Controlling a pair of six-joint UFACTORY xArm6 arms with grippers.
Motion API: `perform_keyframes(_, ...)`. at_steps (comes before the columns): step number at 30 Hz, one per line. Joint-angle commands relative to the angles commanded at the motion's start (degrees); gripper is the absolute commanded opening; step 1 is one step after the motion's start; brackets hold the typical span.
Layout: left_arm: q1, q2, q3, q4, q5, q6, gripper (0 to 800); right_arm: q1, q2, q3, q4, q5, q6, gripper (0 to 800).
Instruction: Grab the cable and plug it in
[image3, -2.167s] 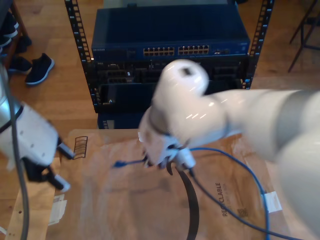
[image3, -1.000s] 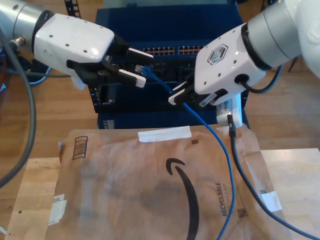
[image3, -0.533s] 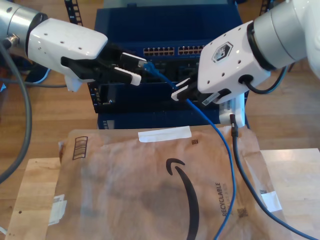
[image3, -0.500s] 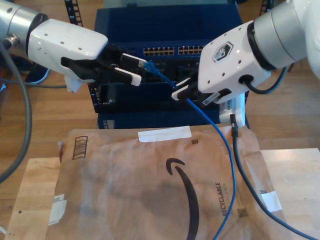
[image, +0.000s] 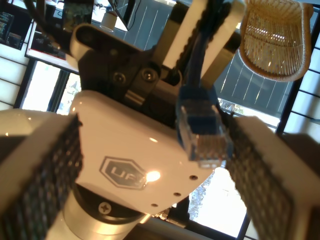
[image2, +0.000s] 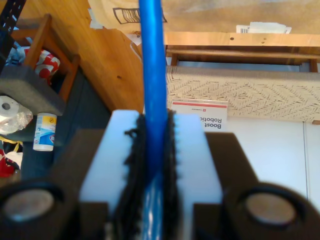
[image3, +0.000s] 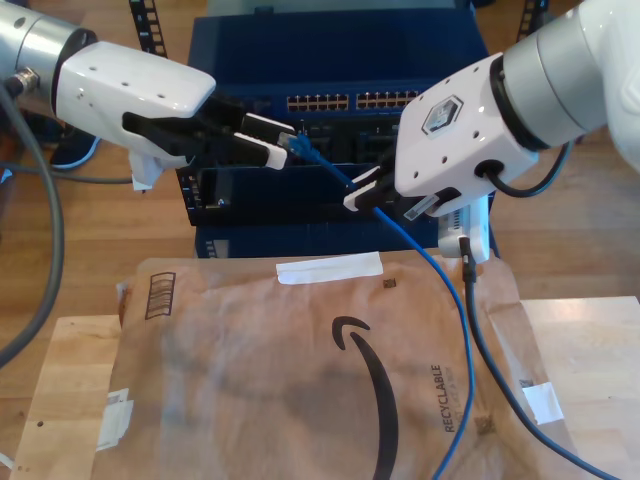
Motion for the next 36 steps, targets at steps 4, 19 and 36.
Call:
perform_keyframes(4,0.00,0.00,0.09,0.00,-0.18,0.00,356,0.00,0.00,0.00,0.00,0.00,0.00,1)
perform_keyframes(19,0.53,0.00,0.00,-0.09,-0.97,0.26,240,0.62,0.09,0.00,0.00,0.09,0.00,1)
perform_keyframes(36,0.62,-0.09,0.79,0.00,-2.81,0.35,116,0.79,0.09,0.00,0.09,0.00,0.09,1)
